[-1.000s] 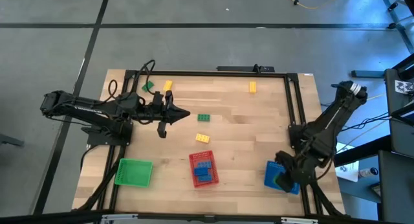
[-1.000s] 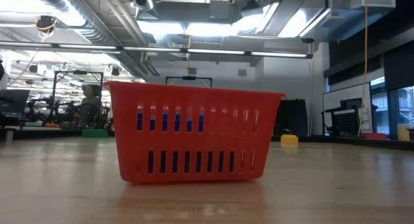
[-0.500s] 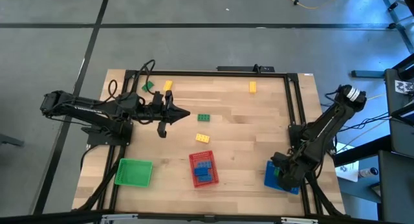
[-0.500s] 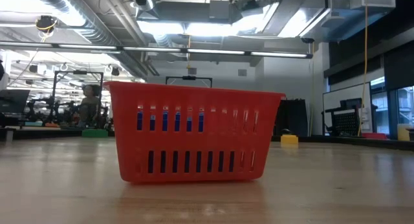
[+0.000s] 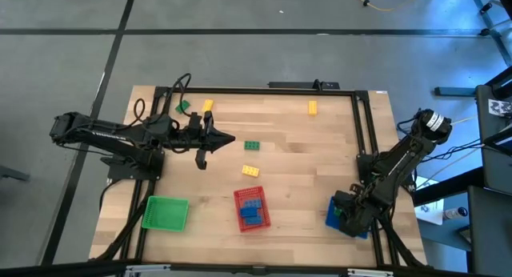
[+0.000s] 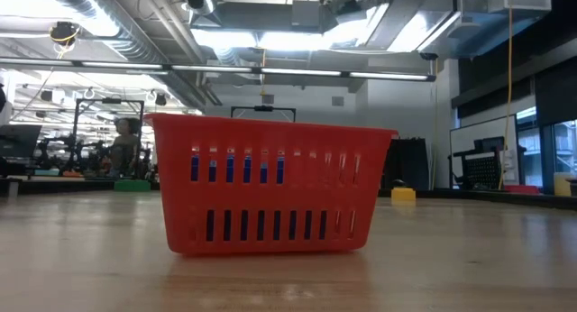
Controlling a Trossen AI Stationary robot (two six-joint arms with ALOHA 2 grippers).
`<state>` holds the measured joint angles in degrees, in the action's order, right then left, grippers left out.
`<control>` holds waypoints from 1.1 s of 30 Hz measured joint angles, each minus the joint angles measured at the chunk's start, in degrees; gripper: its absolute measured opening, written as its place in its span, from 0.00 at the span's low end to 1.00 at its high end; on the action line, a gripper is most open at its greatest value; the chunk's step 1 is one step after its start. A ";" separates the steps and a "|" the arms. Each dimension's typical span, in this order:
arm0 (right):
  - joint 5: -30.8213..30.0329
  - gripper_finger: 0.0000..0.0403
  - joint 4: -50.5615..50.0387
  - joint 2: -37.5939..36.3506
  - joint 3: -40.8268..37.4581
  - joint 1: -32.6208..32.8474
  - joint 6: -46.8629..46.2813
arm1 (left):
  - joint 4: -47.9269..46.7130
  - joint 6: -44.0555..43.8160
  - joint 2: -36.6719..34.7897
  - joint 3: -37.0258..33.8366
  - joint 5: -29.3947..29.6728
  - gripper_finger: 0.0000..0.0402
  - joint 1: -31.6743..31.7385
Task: Sort & place blocks by color
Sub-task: Put the top right green game piece into the blue bin
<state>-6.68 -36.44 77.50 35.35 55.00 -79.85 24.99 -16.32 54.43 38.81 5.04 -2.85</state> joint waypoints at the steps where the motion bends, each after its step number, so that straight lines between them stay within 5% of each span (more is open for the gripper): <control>1: -0.85 0.35 0.17 0.04 0.00 0.00 0.00 | 0.00 0.00 -0.02 0.00 0.01 0.00 0.00; 12: -1.90 0.46 0.02 0.06 -0.02 -0.02 3.86 | 0.00 -0.02 0.00 0.00 0.01 0.00 0.00; 33: 0.85 0.48 0.41 0.06 -0.02 -0.02 1.31 | -0.02 -0.04 0.00 0.00 -0.11 0.00 -0.01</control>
<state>-5.83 -36.03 77.56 35.33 54.98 -78.55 24.97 -16.36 54.43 38.81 4.93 -2.86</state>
